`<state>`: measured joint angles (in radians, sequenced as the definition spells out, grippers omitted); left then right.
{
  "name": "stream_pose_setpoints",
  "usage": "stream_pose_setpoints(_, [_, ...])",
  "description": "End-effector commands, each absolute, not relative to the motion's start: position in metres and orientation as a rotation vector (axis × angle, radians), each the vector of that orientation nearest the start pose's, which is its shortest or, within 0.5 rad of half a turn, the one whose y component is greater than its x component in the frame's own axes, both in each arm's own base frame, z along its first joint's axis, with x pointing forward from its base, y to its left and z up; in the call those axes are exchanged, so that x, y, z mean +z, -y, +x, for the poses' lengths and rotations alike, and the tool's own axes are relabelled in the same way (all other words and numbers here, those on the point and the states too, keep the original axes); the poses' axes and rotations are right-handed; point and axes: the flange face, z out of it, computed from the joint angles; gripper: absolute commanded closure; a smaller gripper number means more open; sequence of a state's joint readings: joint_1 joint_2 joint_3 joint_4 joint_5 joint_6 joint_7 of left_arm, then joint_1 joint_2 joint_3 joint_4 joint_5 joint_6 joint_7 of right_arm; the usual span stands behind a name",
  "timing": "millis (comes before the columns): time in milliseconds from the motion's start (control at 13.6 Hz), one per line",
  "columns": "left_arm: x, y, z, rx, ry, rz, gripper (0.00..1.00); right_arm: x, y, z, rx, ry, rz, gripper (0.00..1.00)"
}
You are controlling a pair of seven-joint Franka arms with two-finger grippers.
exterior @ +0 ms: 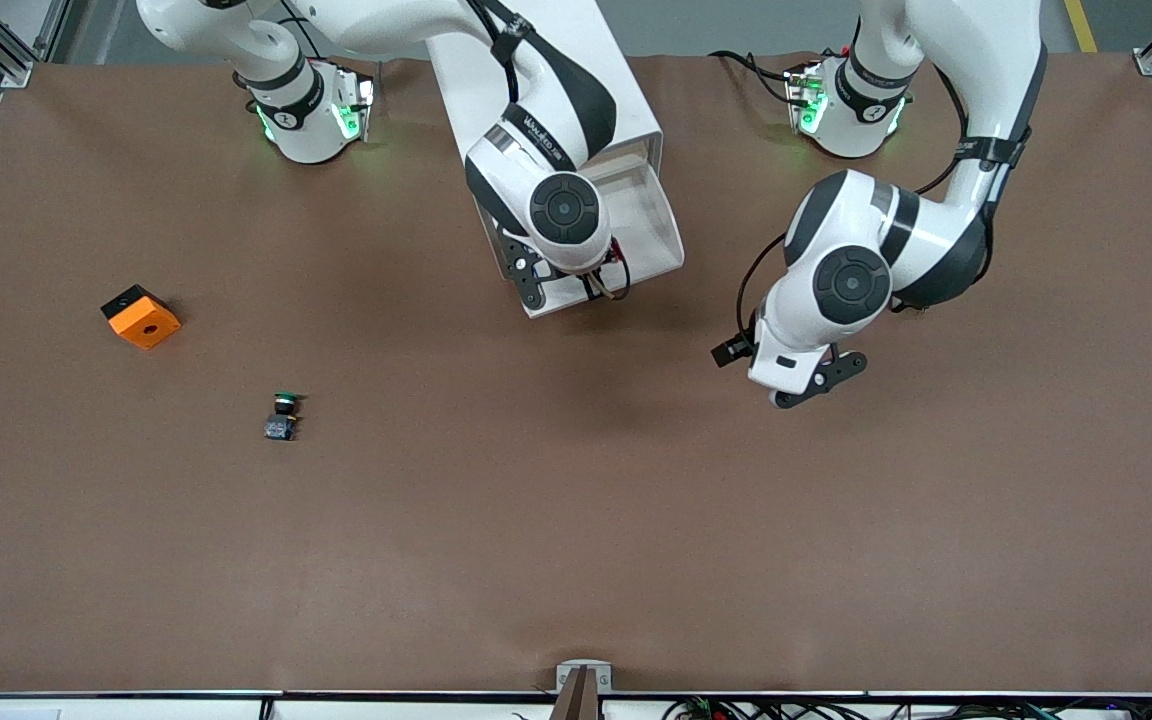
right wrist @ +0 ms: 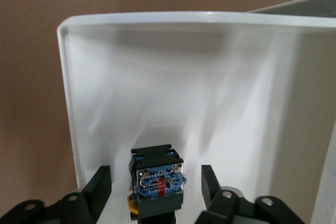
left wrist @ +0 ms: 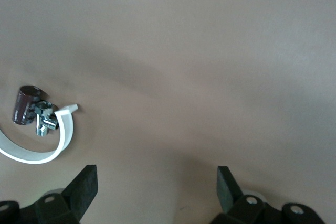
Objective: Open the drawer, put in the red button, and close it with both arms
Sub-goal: 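Withdraw the right gripper while the left gripper moves to the drawer front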
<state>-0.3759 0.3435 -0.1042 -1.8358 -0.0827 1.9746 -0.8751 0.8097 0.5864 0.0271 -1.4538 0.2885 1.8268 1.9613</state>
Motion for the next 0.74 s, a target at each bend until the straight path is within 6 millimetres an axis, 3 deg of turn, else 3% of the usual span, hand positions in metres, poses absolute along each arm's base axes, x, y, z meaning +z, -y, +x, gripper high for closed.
stream_pose_setpoints(0, [0.332,0.289,0.517,0.342,0.600,-3.016,0.00,0.370,-0.512,0.450,0.515,-1.877,-2.658,0.00])
stream_pose_setpoints(368, [0.311,0.314,0.483,0.354,0.512,-3.035,0.00,0.449,-0.479,0.455,0.505,-1.807,-2.655,0.00])
stream_pose_setpoints(515, [0.299,0.334,0.465,0.338,0.482,-3.061,0.00,0.485,-0.447,0.463,0.521,-1.649,-2.734,0.00])
stream_pose_setpoints(662, [0.296,0.352,0.448,0.360,0.429,-3.074,0.00,0.520,-0.401,0.475,0.550,-1.509,-2.794,0.00])
